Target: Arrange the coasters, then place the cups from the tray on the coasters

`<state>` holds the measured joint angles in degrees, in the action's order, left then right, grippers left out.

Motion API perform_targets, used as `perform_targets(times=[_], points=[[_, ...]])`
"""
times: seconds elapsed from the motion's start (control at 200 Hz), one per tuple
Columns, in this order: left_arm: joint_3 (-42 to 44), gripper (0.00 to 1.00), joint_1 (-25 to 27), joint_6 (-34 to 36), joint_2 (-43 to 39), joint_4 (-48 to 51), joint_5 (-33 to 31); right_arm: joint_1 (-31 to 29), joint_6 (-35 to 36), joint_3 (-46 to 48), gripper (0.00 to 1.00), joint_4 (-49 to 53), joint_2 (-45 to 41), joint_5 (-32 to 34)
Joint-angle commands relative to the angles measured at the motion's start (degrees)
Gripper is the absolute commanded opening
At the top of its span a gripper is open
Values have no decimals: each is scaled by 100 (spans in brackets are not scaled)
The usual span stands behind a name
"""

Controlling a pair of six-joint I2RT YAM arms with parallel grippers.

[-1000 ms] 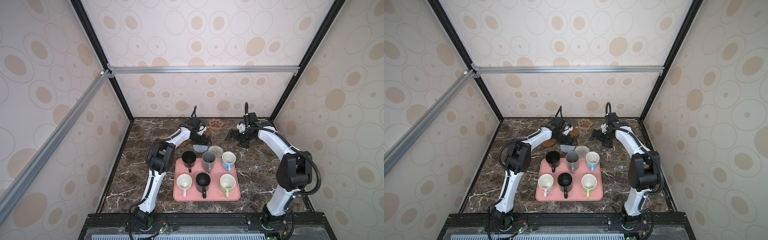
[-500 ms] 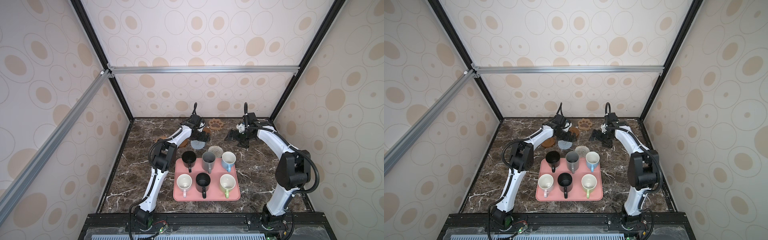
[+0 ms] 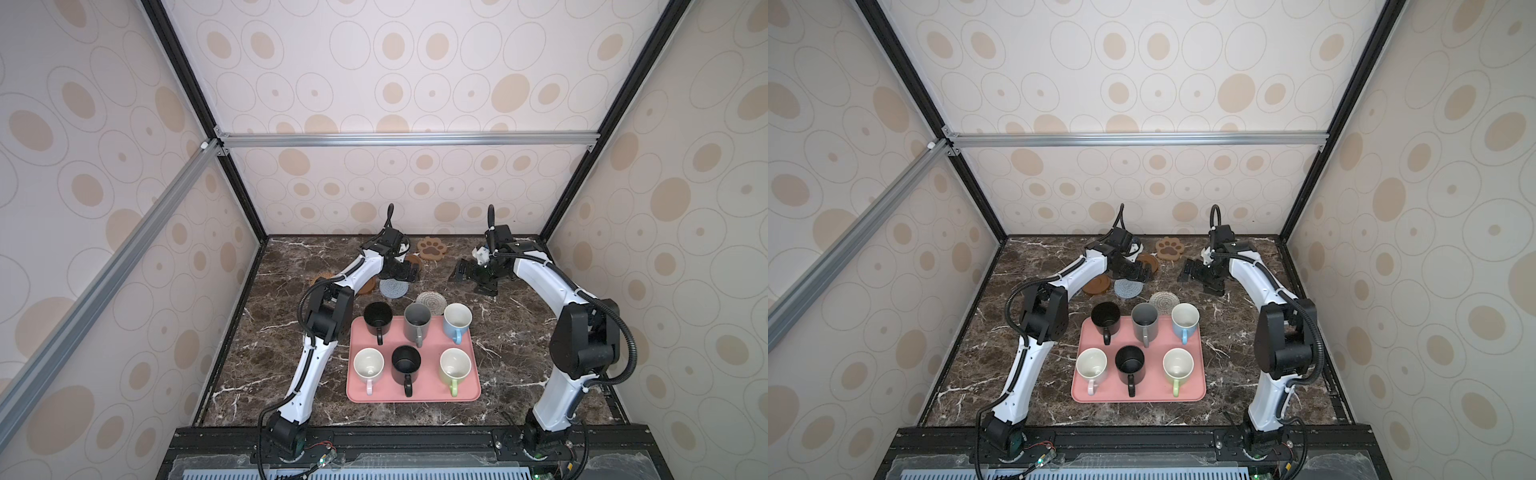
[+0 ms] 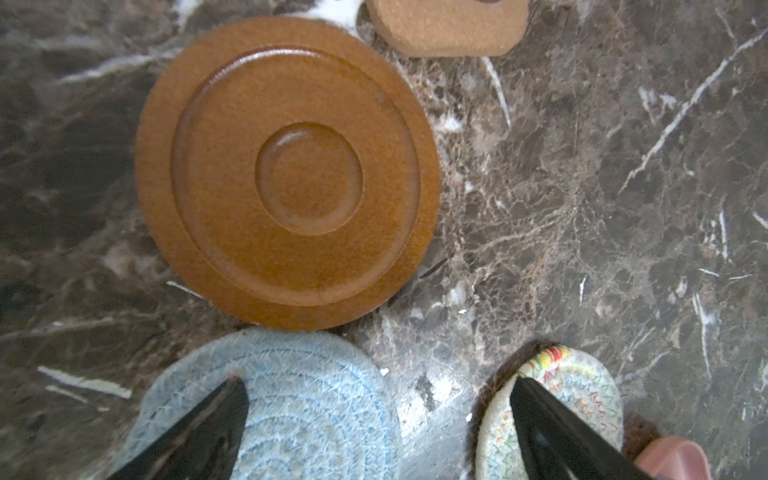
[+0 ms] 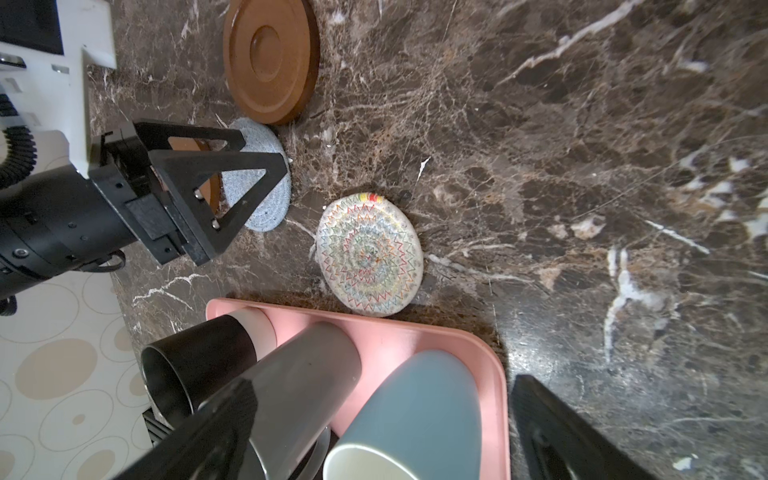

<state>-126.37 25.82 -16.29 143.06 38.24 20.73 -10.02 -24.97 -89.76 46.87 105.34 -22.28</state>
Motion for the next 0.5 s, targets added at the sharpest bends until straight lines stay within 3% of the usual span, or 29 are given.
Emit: perform_targets(times=[0.0,0.49], points=[[-240,100,-33,-41,-184,71,78,-26,28,-121,100,59,102,33],[666,100,2,101,-991,352,417,-26,-6,-73,100,50,110,57]])
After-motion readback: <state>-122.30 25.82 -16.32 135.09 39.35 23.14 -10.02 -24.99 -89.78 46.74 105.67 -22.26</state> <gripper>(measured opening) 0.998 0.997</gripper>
